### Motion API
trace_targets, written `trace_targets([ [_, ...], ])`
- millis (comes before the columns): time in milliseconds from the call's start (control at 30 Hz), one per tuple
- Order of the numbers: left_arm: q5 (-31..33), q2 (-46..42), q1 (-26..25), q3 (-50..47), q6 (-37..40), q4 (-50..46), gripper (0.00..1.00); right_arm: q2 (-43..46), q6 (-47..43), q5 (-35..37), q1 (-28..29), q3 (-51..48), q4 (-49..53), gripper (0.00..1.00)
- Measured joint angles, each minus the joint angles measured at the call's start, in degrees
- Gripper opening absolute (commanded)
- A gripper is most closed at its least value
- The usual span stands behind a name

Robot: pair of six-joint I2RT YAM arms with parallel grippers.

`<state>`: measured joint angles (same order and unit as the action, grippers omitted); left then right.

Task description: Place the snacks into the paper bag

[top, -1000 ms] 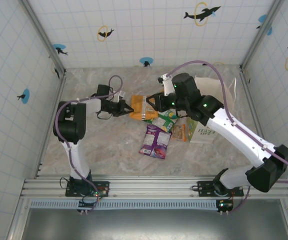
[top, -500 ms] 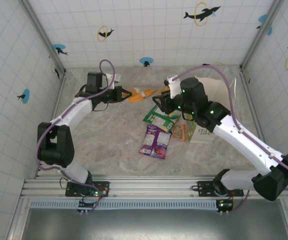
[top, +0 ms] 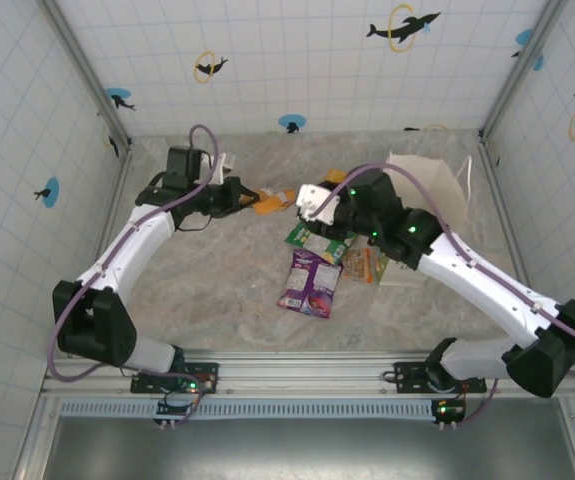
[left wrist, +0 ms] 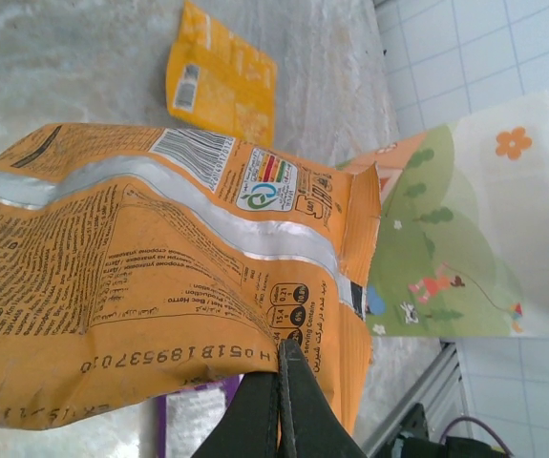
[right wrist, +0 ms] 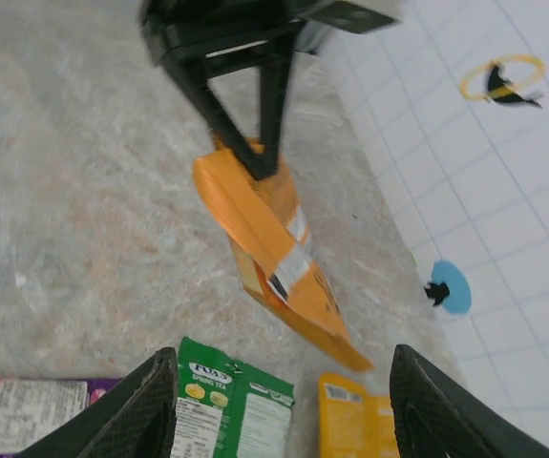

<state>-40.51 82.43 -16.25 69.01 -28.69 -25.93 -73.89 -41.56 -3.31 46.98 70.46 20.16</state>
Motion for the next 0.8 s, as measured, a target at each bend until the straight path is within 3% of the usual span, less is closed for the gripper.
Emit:
trace_targets([
  [267,0.31,-3.69,-2.6,-2.47,-3.15,-2.08,0.0,-6.58,-12.41,2.36,3.32,0.2,1.38,0.71],
  [800,-1.51,-4.26,-4.07,-2.99,-4.59,-2.38,0.0,-16.55,-15.69,3.67,2.89,4.35,1.92,0.69],
])
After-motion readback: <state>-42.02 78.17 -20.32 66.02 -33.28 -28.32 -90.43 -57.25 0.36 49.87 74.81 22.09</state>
